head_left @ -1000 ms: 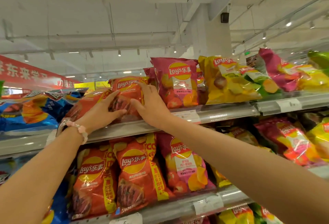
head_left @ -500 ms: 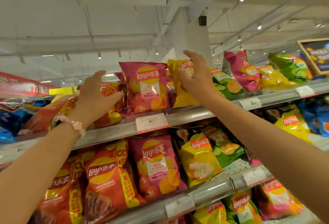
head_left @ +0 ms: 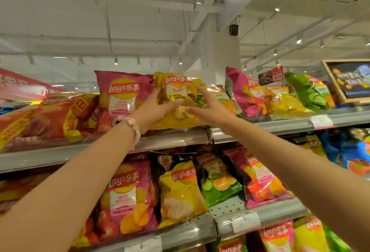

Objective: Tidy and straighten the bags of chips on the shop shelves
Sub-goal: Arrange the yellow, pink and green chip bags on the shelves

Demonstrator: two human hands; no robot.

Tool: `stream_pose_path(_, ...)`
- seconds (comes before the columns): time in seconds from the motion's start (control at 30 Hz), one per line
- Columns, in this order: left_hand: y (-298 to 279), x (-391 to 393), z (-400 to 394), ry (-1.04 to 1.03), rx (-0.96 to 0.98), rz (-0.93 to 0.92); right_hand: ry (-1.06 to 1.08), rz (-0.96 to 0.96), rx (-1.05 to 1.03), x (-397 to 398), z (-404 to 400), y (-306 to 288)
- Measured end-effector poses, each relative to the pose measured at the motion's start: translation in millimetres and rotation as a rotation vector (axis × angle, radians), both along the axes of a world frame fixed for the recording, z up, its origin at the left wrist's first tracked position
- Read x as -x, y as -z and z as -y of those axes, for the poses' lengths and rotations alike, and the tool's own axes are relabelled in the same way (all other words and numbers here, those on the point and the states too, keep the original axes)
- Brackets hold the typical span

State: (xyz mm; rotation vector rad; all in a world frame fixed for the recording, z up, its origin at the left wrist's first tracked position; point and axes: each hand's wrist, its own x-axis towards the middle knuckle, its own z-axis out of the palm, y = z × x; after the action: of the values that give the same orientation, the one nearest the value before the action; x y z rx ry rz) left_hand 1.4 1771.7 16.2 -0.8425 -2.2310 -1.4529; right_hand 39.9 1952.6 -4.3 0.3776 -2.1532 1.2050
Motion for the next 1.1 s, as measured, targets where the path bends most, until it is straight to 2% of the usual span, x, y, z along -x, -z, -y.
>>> stream_pose_path(0.2, 10.5, 11.0, 1.4, -0.023, -0.078, 0.084, -0.085, -0.035, -0.107, 7.0, -6.9, 10.1)
stream_pose_path(0.6, 14.9, 12.5, -1.0, 0.044, -0.142, 0.033, -0.113, -0.153, -0.029, 14.7, -4.9, 14.8)
stream_pose_path(0.73, 10.9, 17.4, 2.3, 0.047, -0.193, -0.028, -0.071, -0.242, -0.136, 9.9, -14.2, 4.4)
stream_pose_path(0.87, 9.0, 22.0, 1.7, 0.074, -0.167, -0.051, 0.136, -0.394, -0.160, 7.3, -48.2, -10.7)
stream_pose_path(0.97, 11.2, 24.0, -5.7, 0.087, -0.180, -0.077, 0.369, -0.417, -0.141, 10.4, -89.2, -18.4)
stream_pose_path(1.03, 13.1, 25.6, -11.2, 0.082, -0.208, -0.096, 0.541, -0.363, -0.162, 15.9, -116.7, -18.6)
stream_pose_path(1.1, 14.3, 27.3, -15.6, 0.073, -0.223, -0.115, 0.616, -0.217, -0.122, 23.0, -140.8, -17.0)
